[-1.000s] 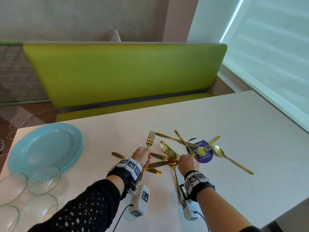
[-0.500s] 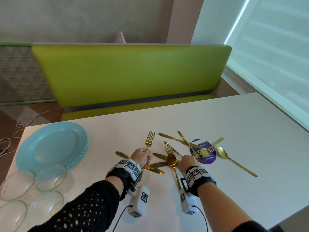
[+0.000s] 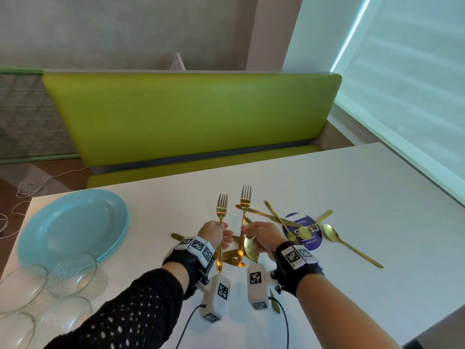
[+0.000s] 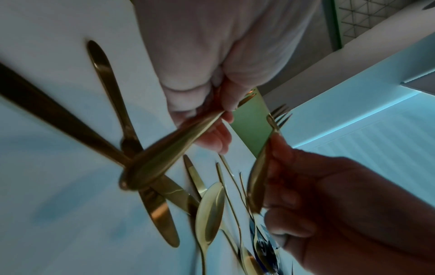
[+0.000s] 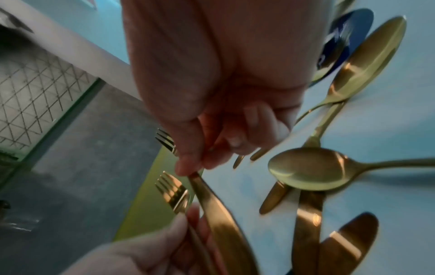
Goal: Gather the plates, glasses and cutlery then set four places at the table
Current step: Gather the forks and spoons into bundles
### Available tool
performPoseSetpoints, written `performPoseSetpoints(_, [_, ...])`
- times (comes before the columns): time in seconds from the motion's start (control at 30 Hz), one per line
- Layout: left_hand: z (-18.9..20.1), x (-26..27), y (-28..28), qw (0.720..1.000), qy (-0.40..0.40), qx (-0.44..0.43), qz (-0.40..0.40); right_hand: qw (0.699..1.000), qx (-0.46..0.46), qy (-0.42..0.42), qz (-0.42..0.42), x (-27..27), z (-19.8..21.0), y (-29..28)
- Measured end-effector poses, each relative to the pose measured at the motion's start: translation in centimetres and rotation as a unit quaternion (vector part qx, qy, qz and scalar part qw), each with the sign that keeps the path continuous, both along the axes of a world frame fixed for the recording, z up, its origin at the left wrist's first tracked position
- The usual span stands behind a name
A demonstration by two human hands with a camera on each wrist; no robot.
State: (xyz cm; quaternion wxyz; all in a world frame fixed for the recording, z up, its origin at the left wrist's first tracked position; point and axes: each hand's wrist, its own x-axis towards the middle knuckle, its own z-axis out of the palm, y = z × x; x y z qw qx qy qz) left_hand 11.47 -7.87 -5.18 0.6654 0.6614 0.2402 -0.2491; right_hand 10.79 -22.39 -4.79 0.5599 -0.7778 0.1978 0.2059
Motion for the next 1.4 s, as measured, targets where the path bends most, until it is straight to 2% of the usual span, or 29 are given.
performPoseSetpoints(0.07, [0.1, 0.1, -0.3, 1.0, -0.006, 0.015, -0.008, 0.998, 0.049, 0.033, 0.007, -0.1, 0.1, 0.6])
performPoseSetpoints(0.13, [-0.4, 0.4, -0.5, 0.999, -0.01, 0.029, -0.021, 0.997, 0.05, 0.054, 0.033, -0.2, -0.1, 1.0])
performPoseSetpoints(0.2, [-0.4, 0.6, -0.9, 1.0, -0.005, -0.004, -0.023, 0.996, 0.046, 0.063, 0.044, -0.3, -0.3, 1.1])
performPoseSetpoints(0.37, [0.3, 0.9, -1.8, 0.997, 0.033, -0.072, -0.02, 0.997, -0.011, 0.059, 0.051, 0.3, -1.0, 1.0])
performPoseSetpoints(0.53, [-0.4, 1.5, -2.5, 0.997, 0.034, -0.053, -0.034, 0.996, -0.045, 0.049, 0.055, 0.9, -1.8, 0.5])
performPoseSetpoints(0.63, [-1.0, 2.0, -2.5, 0.998, 0.03, -0.024, -0.044, 0.983, -0.164, 0.009, 0.083, 2.0, -1.3, -0.9])
performPoseSetpoints(0.73, [-1.4, 2.4, -2.2, 0.999, 0.022, -0.009, -0.031, 0.93, -0.355, 0.002, 0.094, 3.2, -1.2, -3.7])
performPoseSetpoints(0.8, [-1.7, 2.7, -1.8, 1.0, 0.013, 0.004, -0.024, 0.903, -0.424, 0.027, 0.06, 3.7, -1.6, -5.7])
performPoseSetpoints(0.87, [-1.9, 2.9, -1.5, 1.0, 0.009, 0.013, -0.023, 0.889, -0.454, 0.053, 0.033, 3.9, -2.4, -7.1])
performPoseSetpoints(1.03, [-2.5, 3.4, -1.2, 0.999, 0.013, 0.025, -0.02, 0.867, -0.49, 0.077, 0.043, 4.4, -4.1, -8.0])
performPoseSetpoints(1.4, [-2.5, 3.6, -0.9, 0.999, 0.026, 0.03, -0.034, 0.887, -0.448, 0.1, 0.054, 6.0, -3.6, -7.4])
